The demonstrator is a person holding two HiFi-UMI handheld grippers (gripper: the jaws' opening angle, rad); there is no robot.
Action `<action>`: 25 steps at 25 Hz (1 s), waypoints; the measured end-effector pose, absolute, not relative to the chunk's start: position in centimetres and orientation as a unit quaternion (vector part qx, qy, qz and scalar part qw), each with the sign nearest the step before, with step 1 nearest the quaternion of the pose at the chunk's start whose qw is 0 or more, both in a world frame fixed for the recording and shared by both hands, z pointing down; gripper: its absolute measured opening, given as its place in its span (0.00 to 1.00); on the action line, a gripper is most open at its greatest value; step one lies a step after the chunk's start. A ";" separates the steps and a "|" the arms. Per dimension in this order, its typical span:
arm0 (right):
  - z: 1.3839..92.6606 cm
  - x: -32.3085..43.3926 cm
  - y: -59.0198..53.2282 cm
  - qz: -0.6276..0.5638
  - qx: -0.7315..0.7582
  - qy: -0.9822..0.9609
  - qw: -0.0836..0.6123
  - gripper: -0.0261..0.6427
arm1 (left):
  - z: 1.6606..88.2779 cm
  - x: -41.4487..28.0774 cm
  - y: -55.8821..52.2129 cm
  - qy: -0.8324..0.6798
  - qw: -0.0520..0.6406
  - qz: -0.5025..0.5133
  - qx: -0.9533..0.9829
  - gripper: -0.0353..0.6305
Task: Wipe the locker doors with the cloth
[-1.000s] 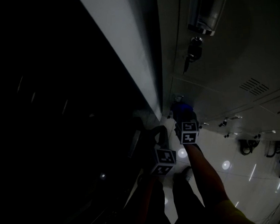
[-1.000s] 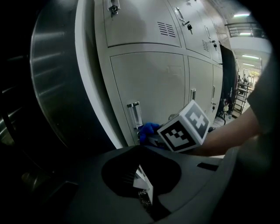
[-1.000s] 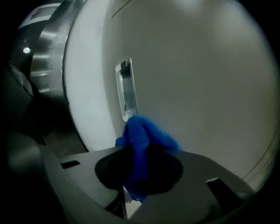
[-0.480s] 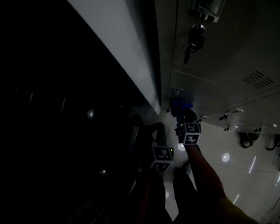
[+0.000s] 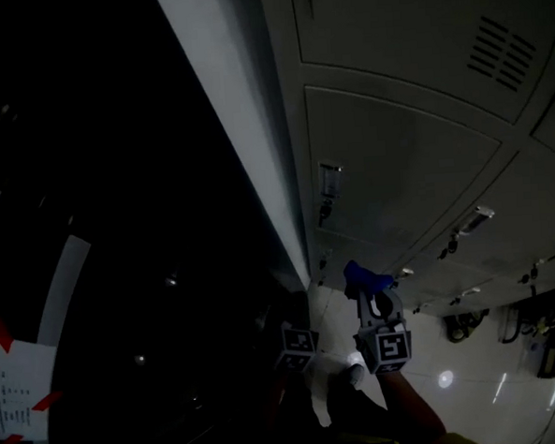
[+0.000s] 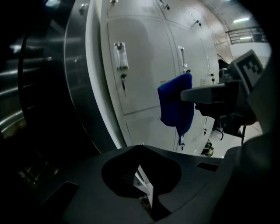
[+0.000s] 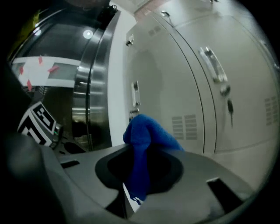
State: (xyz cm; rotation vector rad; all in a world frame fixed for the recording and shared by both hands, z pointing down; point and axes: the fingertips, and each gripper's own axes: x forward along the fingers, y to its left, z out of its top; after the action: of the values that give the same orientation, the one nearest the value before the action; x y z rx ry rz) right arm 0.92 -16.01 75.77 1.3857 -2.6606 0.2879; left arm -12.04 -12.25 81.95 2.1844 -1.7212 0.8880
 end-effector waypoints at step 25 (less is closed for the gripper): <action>59.6 12.6 3.2 0.098 0.577 -0.807 0.077 0.14 | 61.5 1.3 0.8 -0.456 0.017 0.238 0.857 0.06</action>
State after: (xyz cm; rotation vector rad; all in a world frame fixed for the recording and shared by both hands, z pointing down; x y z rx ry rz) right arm 12.64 3.20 59.58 1.7282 -2.4189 0.2923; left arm 1.30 0.76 61.45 2.6640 -1.4187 0.7391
